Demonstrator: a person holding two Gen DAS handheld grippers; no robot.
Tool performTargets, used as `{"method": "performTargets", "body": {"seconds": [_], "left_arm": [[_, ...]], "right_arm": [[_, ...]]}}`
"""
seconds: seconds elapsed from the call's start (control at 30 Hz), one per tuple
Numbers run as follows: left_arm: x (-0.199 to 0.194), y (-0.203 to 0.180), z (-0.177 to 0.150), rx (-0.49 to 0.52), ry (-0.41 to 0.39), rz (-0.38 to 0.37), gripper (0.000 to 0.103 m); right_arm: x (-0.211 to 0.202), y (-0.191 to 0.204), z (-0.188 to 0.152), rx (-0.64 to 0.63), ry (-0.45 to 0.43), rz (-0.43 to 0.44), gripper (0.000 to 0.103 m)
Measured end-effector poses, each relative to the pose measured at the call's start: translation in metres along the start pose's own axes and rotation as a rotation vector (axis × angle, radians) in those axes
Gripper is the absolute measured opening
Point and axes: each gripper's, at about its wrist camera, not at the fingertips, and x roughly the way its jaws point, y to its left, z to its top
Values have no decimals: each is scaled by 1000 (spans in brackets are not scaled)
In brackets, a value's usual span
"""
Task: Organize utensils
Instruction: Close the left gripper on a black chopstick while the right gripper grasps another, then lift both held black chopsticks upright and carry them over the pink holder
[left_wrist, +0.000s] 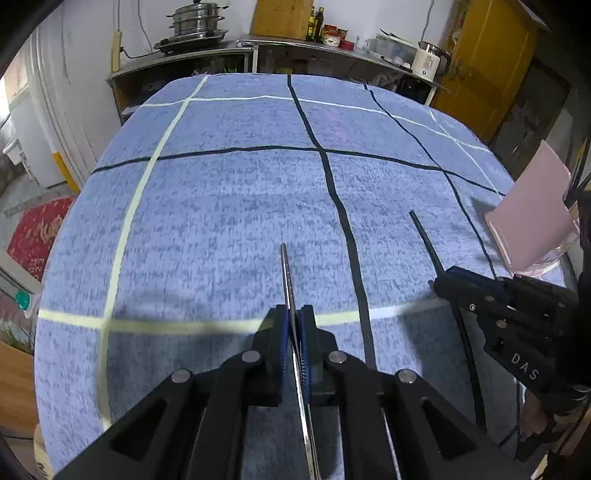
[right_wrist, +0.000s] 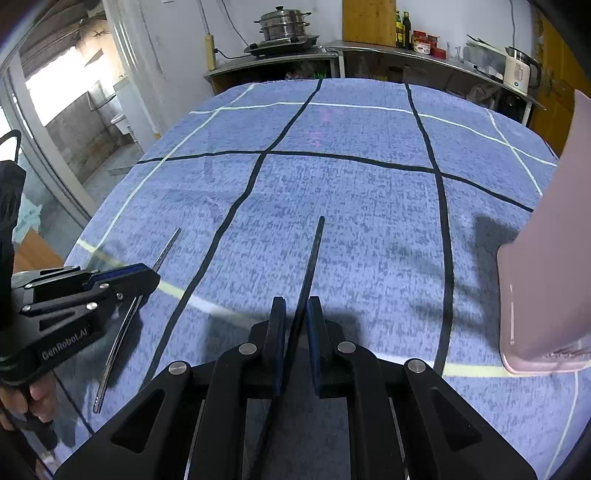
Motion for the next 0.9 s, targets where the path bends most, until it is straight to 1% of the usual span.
{"method": "performTargets", "body": {"seconds": [0.1, 0.13, 0.27, 0.33, 0.5, 0.67, 0.9], "left_arm": [[1, -3, 2, 15, 2, 19, 7], [1, -4, 2, 16, 0, 22, 7], [1, -4, 3, 7, -6, 23, 6], [1, -3, 4, -5, -5, 11, 6], [-14, 0, 5, -34, -37, -25, 6], [-48, -2, 9, -40, -103, -66, 6], [-96, -11, 14, -20, -187, -113, 6]], "right_arm": [[1, 0, 3, -4, 12, 2, 11], [2, 0, 4, -3, 18, 0, 9], [0, 0, 5, 2, 26, 17, 7], [-6, 2, 4, -6, 11, 21, 6], [-34, 6, 6, -23, -57, 40, 6], [-69, 9, 9, -30, -131, 59, 6], [-122, 8, 12, -31, -239, 64, 6]]}}
